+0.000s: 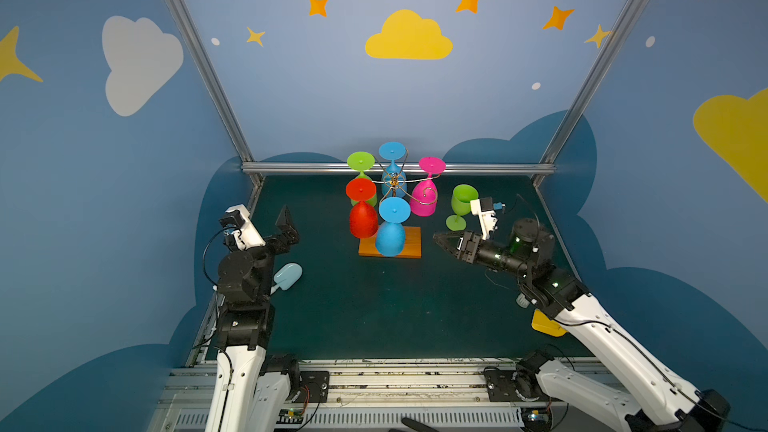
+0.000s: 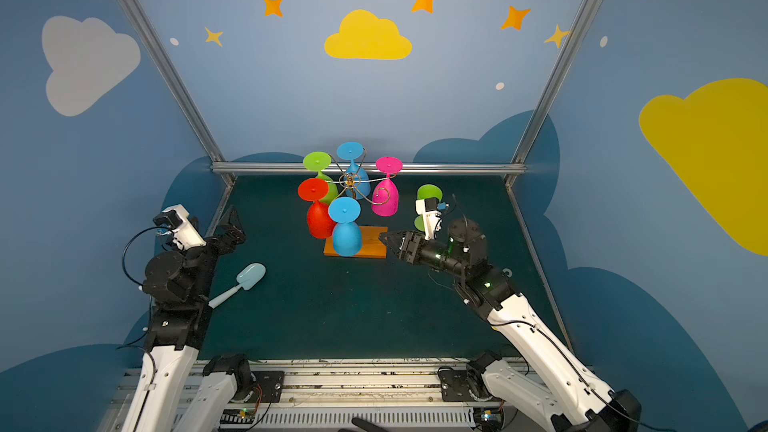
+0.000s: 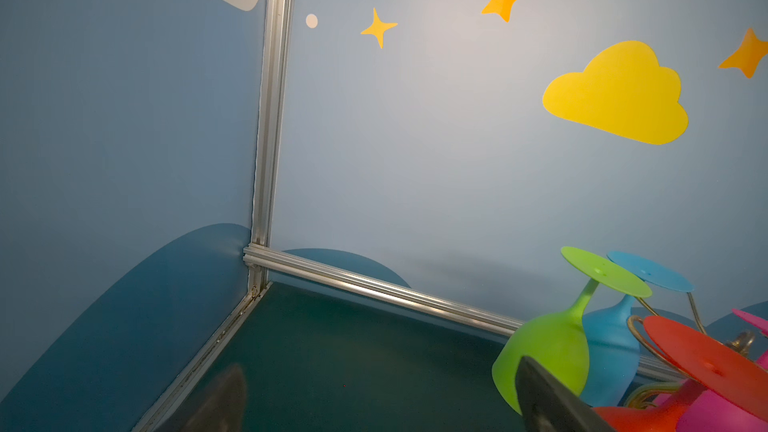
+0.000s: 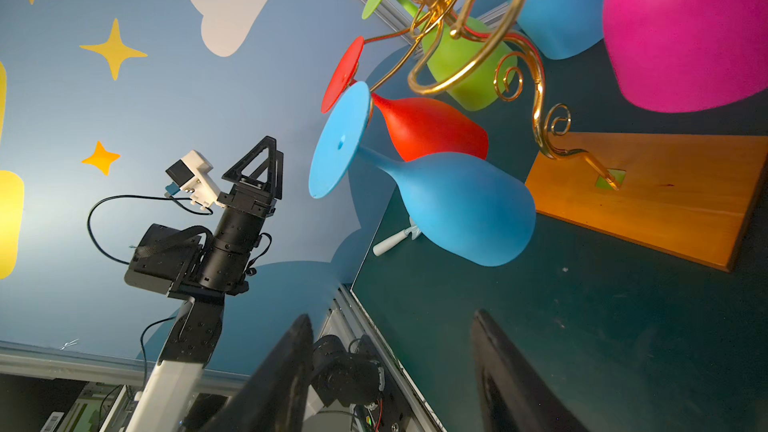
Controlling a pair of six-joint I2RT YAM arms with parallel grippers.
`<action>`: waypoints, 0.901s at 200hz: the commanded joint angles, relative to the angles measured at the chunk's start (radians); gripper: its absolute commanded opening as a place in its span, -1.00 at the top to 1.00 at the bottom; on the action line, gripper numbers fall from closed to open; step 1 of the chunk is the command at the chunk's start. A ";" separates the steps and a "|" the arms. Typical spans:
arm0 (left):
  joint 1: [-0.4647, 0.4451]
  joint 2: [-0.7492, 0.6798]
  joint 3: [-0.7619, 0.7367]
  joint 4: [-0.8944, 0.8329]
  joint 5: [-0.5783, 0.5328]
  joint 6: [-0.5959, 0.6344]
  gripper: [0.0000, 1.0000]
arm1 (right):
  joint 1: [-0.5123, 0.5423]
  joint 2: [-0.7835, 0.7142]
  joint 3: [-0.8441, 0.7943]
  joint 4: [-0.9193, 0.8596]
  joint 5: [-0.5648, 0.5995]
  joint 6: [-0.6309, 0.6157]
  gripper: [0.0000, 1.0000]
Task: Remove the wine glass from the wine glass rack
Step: 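Reach the right gripper toward the blue glass hanging on the rack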
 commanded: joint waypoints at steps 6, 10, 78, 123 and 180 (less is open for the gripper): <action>0.004 -0.007 -0.010 0.001 0.010 -0.009 -0.99 | 0.054 0.061 0.093 0.046 0.078 0.008 -0.14; 0.004 -0.008 -0.011 0.001 0.010 -0.009 -0.99 | 0.062 0.071 0.101 0.048 0.084 0.008 -0.13; 0.004 -0.010 -0.010 0.002 0.011 -0.012 -0.99 | 0.114 0.174 0.178 0.105 0.138 0.031 -0.10; 0.004 -0.009 -0.010 0.003 0.012 -0.014 -0.99 | 0.117 0.231 0.209 0.112 0.153 0.045 -0.11; 0.003 -0.011 -0.010 0.002 0.014 -0.015 -0.99 | 0.119 0.295 0.243 0.151 0.122 0.074 -0.05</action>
